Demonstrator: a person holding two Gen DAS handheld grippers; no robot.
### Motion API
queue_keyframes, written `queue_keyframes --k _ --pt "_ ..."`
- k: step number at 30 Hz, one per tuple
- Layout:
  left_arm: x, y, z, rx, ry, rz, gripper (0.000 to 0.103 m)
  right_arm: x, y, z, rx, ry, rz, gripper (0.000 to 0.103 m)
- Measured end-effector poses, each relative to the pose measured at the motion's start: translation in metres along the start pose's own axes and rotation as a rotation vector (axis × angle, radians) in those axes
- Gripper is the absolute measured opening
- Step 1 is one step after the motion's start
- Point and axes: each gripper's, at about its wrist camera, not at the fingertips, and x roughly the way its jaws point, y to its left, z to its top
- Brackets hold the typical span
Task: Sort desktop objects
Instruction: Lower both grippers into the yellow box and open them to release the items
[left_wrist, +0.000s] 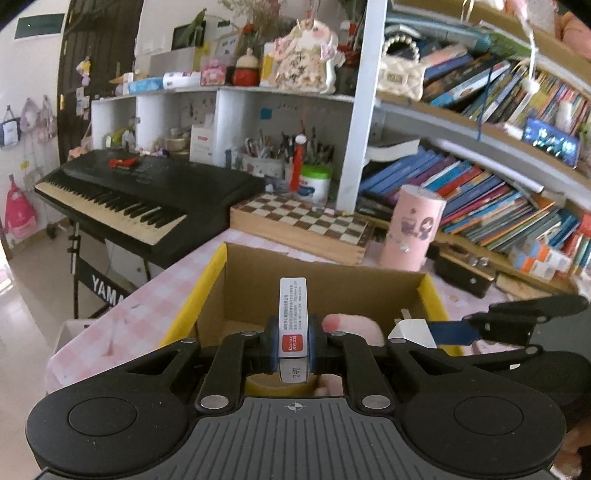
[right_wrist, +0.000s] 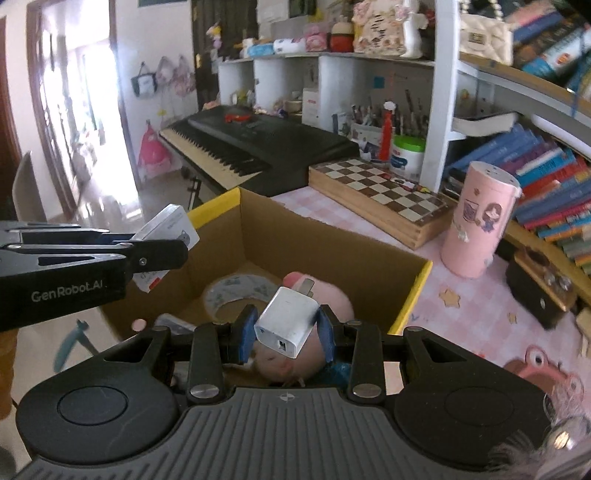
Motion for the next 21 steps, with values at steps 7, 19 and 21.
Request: queue_keyframes --k 7,19,21 --pt "0.029 -0.007 -0.011 0.028 0.091 0.020 0.013 0.034 -0.008 0.004 -0.108 0.132 0.066 0.033" --pt "0.051 -0.010 -0.022 0.034 0.176 0.028 0.013 0.057 0.006 -0.010 -0.297 0.261 0.133 0.026" --pt "0.051 -0.011 -0.024 0.036 0.180 0.019 0.014 0.058 0.010 -0.013 -0.308 0.265 0.136 0.026"
